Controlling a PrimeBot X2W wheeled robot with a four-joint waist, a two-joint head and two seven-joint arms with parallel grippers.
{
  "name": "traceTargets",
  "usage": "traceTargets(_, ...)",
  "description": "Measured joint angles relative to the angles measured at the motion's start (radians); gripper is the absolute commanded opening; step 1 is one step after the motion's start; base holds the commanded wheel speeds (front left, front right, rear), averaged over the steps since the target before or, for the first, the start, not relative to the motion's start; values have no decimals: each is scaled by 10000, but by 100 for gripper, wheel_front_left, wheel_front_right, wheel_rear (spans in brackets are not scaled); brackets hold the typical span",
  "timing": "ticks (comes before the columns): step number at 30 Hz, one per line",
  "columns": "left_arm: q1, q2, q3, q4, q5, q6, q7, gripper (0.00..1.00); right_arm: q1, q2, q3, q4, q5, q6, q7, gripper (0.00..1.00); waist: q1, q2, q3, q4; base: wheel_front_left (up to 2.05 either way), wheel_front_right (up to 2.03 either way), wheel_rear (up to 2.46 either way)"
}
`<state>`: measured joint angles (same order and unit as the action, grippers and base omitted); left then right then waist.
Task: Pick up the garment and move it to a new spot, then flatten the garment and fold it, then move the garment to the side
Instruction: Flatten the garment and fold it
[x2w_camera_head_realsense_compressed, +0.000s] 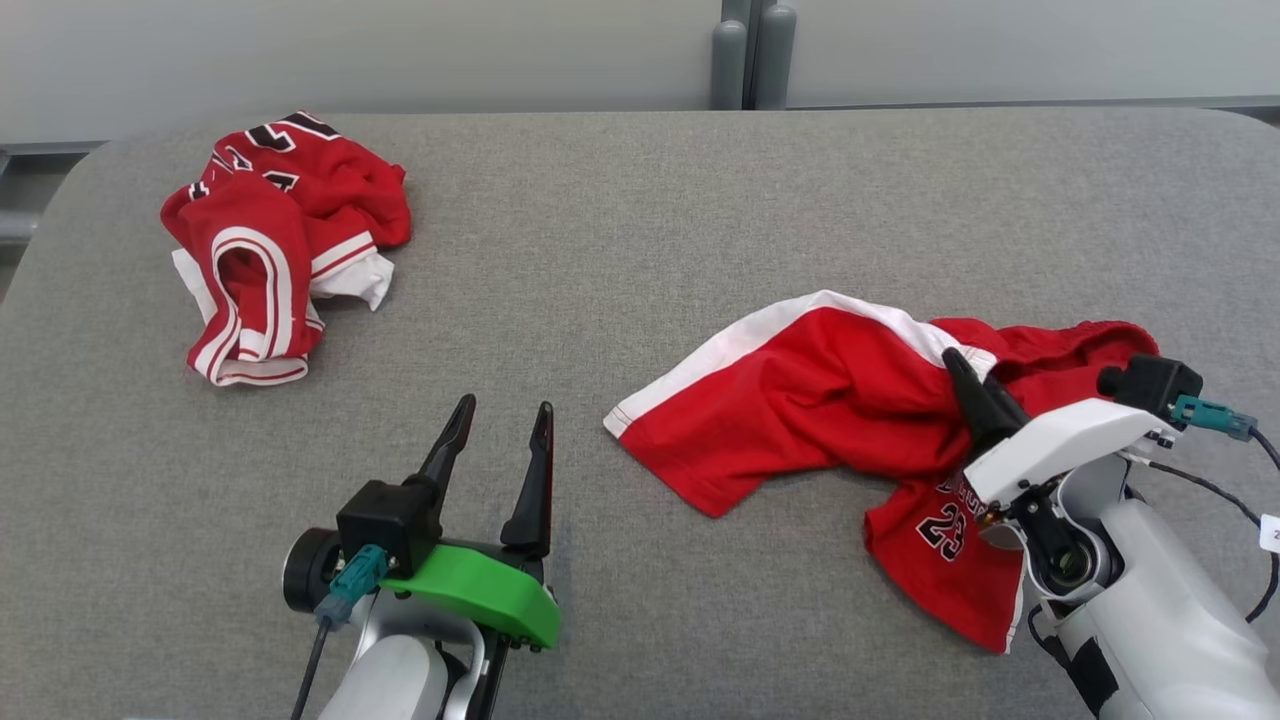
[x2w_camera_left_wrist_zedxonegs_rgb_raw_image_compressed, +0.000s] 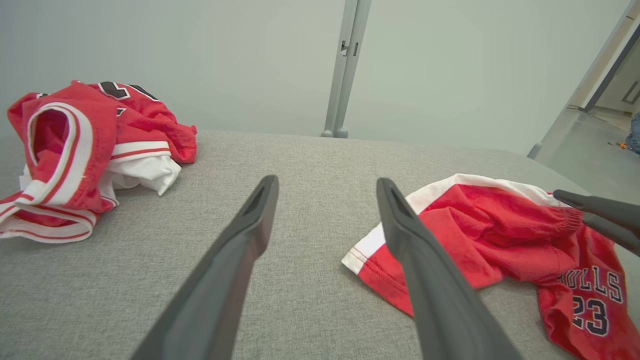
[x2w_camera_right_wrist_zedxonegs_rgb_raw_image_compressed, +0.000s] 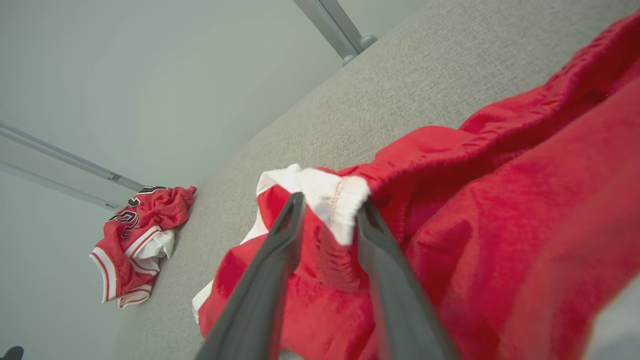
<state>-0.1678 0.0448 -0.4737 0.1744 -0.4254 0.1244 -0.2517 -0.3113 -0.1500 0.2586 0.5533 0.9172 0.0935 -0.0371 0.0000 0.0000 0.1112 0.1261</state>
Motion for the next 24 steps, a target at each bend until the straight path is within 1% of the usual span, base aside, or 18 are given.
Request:
traceTargets(2, 0, -2, 0, 0, 0, 0, 0, 100, -128, -27, 58, 52, -104, -2, 29, 37, 0, 0, 21, 14, 0, 0, 0)
traceTargets(3, 0, 0, 0, -4, 0, 0, 0, 100, -170, -61, 88, 75, -159, -6, 29, 33, 0, 0, 31, 21, 0, 0, 0)
traceTargets(4, 0, 0, 0, -6, 0, 0, 0, 100, -202, -96, 107, 105, -217, -35, 29, 21, 0, 0, 41, 27, 0, 0, 0)
traceTargets(6, 0, -2, 4, -17, 0, 0, 0, 100, -257, -146, 113, 150, -242, -46, 27, 2, 0, 0, 60, 38, 0, 0, 0)
traceTargets(7, 0, -2, 19, -25, 0, 0, 0, 100, -286, -167, 123, 151, -295, -44, 25, 0, 0, 0, 69, 42, 0, 0, 0)
traceTargets(11, 0, -4, 196, -35, 0, 0, 0, 100, -325, -249, 182, 113, -483, -36, -61, 0, 0, 0, 98, 24, 0, 0, 0)
traceTargets(16, 32, -2, 313, -56, -671, 2, 0, 100, -331, -399, 443, -424, -489, 115, -104, 0, 0, 0, 131, -176, 0, 0, 0)
traceTargets(18, 94, 0, 257, -21, -853, 2, 0, 100, -287, -579, 616, -633, -623, 134, -102, 0, 0, 0, 132, -275, 0, 0, 0)
traceTargets(19, 148, -2, 201, 6, -1022, 2, 0, 100, -240, -725, 740, -729, -746, 198, -102, 0, 0, 0, 132, -331, 0, 0, 0)
traceTargets(22, 368, 2, 165, 104, -1553, 2, 2, 100, 17, -1087, 986, -997, -951, 205, -82, 0, 0, 0, 131, -529, 0, 0, 0)
traceTargets(24, 438, 2, 119, 186, -1843, 0, 46, 100, 217, -1195, 1143, -1174, -1072, 207, -13, 0, 0, 0, 131, -684, 0, 0, 0)
